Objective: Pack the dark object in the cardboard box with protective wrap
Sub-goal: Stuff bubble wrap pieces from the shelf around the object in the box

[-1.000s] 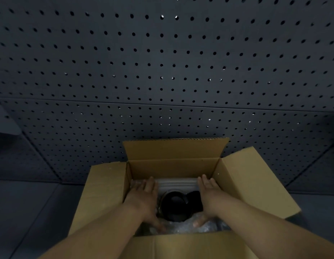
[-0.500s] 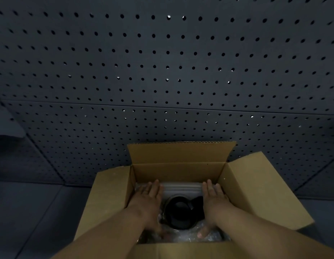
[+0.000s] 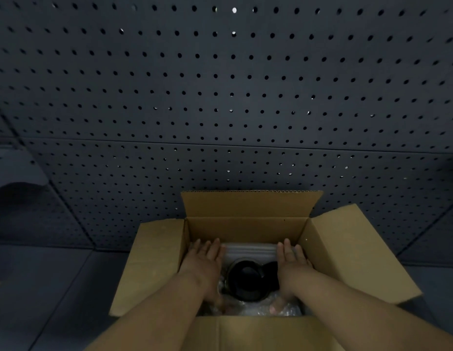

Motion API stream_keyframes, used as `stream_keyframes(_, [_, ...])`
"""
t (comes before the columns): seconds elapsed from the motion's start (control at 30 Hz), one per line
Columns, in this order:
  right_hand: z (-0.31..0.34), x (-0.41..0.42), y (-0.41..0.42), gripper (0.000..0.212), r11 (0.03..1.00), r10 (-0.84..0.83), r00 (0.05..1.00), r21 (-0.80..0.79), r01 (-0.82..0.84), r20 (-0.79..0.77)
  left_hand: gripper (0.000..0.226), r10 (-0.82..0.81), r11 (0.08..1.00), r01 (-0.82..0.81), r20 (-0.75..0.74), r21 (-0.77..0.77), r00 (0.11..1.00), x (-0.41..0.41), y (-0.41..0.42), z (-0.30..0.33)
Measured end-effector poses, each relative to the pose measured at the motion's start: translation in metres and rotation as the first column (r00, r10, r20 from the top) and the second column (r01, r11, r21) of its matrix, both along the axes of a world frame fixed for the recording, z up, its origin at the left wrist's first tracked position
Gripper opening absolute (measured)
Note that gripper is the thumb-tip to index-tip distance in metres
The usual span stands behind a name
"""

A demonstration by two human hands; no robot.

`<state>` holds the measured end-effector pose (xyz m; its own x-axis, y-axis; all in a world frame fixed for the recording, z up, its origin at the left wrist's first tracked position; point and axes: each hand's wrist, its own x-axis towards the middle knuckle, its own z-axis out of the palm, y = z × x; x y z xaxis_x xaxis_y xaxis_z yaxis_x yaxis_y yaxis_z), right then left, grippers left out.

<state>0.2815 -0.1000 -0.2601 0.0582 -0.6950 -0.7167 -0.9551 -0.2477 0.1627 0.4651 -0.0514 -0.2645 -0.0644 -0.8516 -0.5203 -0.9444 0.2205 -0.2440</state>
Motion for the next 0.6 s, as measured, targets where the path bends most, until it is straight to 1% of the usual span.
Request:
stream_keyframes(0.07, [0.012, -0.003, 0.003, 0.135, 1.000, 0.003, 0.999, 0.000, -0.003, 0.045, 0.123, 0.005, 1.000, -0.005, -0.016, 0.021, 1.000, 0.000, 0.003, 0.010])
stream_keyframes(0.13, [0.027, -0.006, 0.006, 0.126, 1.000, 0.005, 0.994, -0.015, -0.003, 0.105, 0.117, 0.028, 0.999, -0.026, -0.063, 0.041, 0.998, 0.002, 0.003, 0.021])
stream_keyframes(0.17, [0.034, -0.007, 0.006, 0.120, 0.999, 0.015, 0.991, -0.037, -0.010, 0.133, 0.109, 0.044, 0.998, -0.041, -0.089, 0.039, 0.995, 0.002, 0.002, 0.028])
stream_keyframes(0.23, [0.051, -0.007, 0.004, 0.107, 0.994, 0.055, 0.984, -0.103, -0.038, 0.171, 0.086, 0.060, 0.998, -0.058, -0.119, 0.027, 0.991, 0.002, 0.001, 0.046])
stream_keyframes(0.3, [0.070, -0.007, 0.005, 0.089, 0.977, 0.100, 0.973, -0.204, -0.057, 0.206, 0.063, 0.055, 0.998, -0.056, -0.131, -0.001, 0.990, 0.000, 0.001, 0.066])
stream_keyframes(0.37, [0.089, -0.009, 0.010, 0.069, 0.949, 0.128, 0.957, -0.312, -0.041, 0.261, 0.053, 0.035, 0.994, -0.049, -0.146, -0.096, 0.989, -0.003, 0.004, 0.085])
stream_keyframes(0.43, [0.105, -0.012, 0.020, 0.054, 0.914, 0.132, 0.940, -0.405, 0.008, 0.316, 0.052, -0.010, 0.966, -0.030, -0.154, -0.258, 0.988, -0.008, 0.008, 0.103])
stream_keyframes(0.53, [0.126, -0.016, 0.037, 0.042, 0.834, 0.141, 0.924, -0.545, 0.083, 0.357, 0.050, -0.073, 0.865, -0.030, -0.185, -0.502, 0.980, -0.019, 0.016, 0.128])
stream_keyframes(0.6, [0.139, -0.021, 0.047, 0.040, 0.757, 0.162, 0.918, -0.642, 0.120, 0.362, 0.049, -0.125, 0.775, -0.034, -0.206, -0.630, 0.971, -0.028, 0.020, 0.143])
